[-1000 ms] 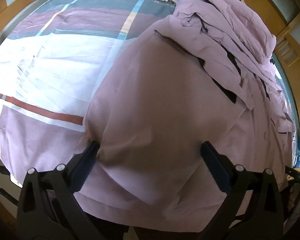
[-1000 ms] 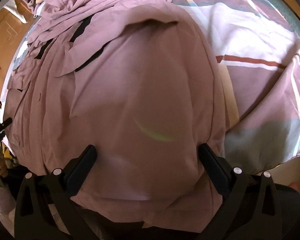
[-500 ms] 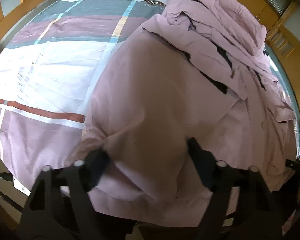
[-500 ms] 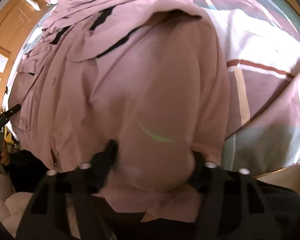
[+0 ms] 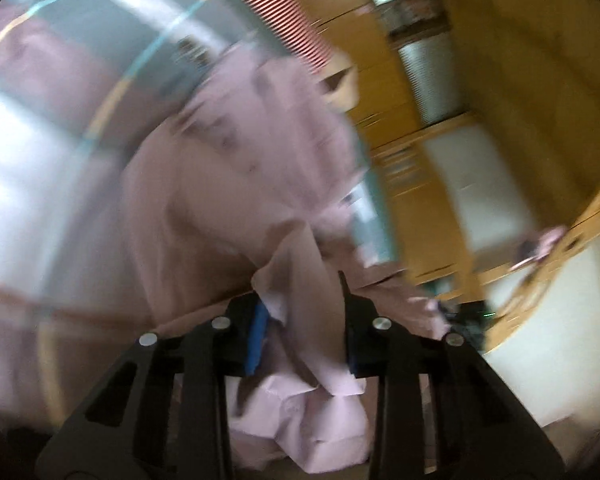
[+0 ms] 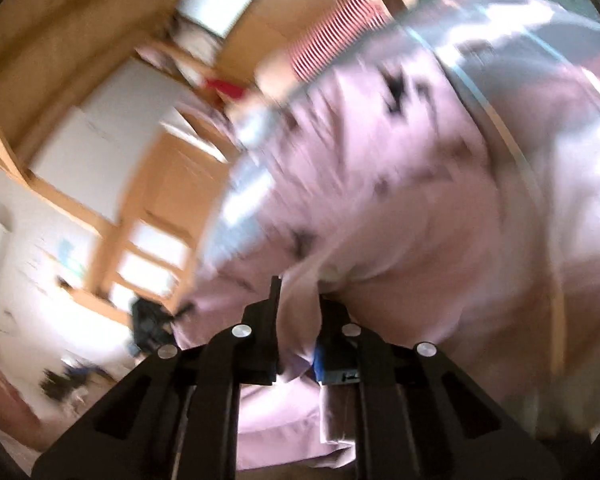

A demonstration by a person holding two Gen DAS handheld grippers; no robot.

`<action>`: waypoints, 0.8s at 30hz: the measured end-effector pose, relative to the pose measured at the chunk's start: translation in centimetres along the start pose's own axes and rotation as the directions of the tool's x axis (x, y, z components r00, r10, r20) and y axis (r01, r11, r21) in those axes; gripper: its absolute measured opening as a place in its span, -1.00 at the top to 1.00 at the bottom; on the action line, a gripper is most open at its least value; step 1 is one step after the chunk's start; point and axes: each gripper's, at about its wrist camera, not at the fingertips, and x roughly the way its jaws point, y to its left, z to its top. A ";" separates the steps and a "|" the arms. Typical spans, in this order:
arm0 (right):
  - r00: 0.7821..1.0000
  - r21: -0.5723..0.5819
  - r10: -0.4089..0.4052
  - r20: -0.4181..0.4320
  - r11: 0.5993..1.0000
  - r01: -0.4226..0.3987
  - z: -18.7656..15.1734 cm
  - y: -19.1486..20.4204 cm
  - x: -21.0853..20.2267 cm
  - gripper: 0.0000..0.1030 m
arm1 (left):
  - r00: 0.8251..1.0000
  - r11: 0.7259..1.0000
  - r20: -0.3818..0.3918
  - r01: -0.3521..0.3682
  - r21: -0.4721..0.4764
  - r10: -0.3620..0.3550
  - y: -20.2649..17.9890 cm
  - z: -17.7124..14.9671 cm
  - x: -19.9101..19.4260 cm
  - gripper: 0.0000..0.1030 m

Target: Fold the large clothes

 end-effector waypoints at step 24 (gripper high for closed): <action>0.905 0.368 -0.278 0.322 0.918 0.151 15.6 -12.0 8.3 -0.97 | 0.977 0.752 -0.206 0.090 0.653 0.062 -12.2 -0.2 20.9 -0.83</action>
